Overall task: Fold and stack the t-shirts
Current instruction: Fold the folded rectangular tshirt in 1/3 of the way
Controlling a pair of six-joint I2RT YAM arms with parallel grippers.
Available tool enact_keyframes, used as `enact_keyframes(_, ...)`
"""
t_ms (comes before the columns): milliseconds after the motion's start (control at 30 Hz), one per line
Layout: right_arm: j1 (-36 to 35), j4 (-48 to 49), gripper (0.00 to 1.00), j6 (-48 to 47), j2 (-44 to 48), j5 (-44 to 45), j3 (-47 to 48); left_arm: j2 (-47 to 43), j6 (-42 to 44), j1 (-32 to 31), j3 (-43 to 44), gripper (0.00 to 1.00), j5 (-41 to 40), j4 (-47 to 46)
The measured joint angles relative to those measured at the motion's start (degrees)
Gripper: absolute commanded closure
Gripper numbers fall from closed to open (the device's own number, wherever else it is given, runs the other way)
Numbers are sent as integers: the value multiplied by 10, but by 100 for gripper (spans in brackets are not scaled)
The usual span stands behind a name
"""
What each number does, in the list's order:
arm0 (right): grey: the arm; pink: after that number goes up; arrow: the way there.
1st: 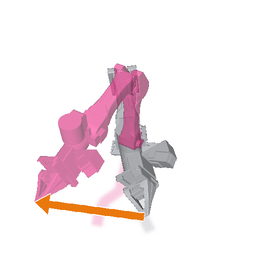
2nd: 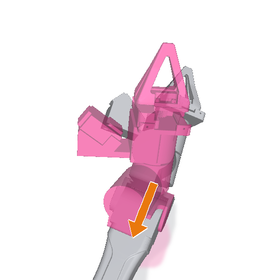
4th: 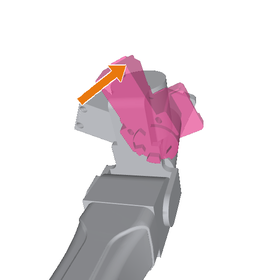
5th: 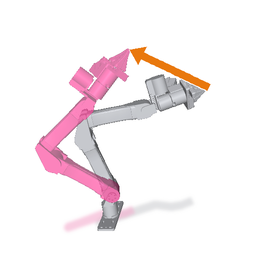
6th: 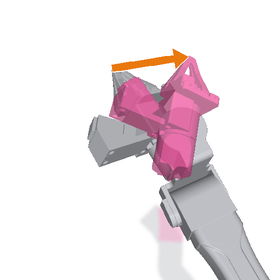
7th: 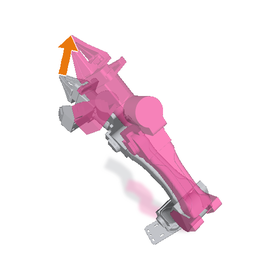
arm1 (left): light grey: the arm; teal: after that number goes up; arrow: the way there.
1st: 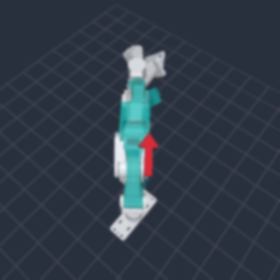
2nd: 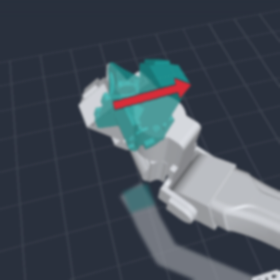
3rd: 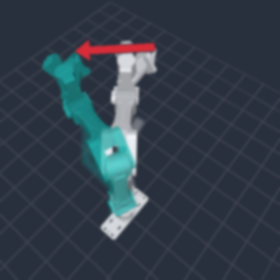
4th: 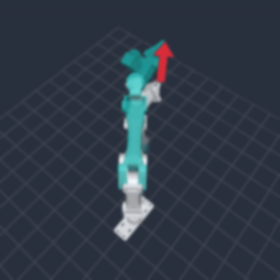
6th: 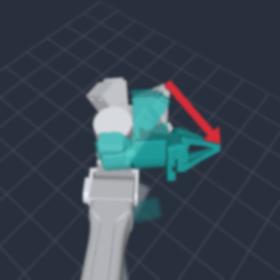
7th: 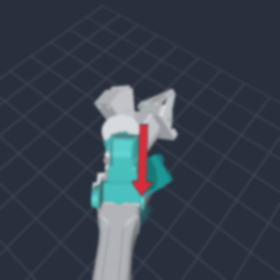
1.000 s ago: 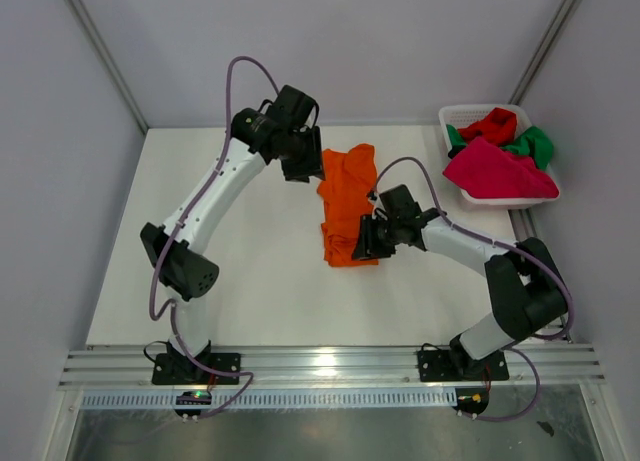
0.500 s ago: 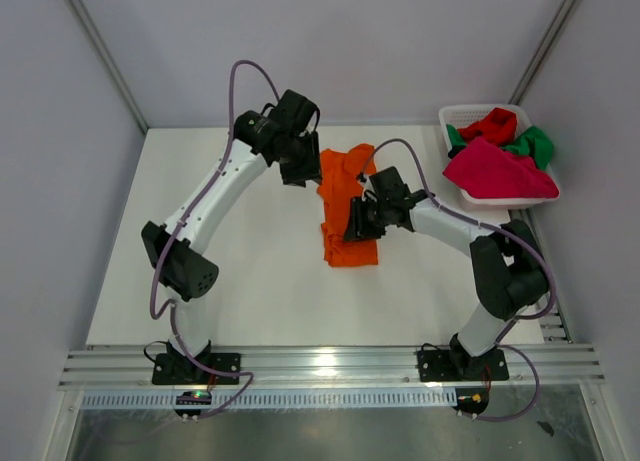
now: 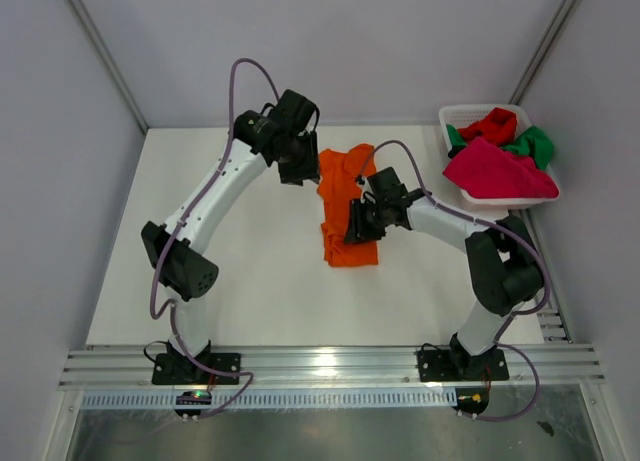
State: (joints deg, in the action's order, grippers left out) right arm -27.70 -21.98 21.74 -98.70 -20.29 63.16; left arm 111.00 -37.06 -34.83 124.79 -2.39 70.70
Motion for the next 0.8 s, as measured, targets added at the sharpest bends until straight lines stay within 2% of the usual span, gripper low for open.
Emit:
enact_keyframes(300, 0, -2, 63, 0, 24, 2, -37, 5, 0, 0, 0, 57, 5, -1)
enact_keyframes(800, 0, -2, 63, -6, -23, 6, -1, 9, 2, 0, 0, 57, 5, 0)
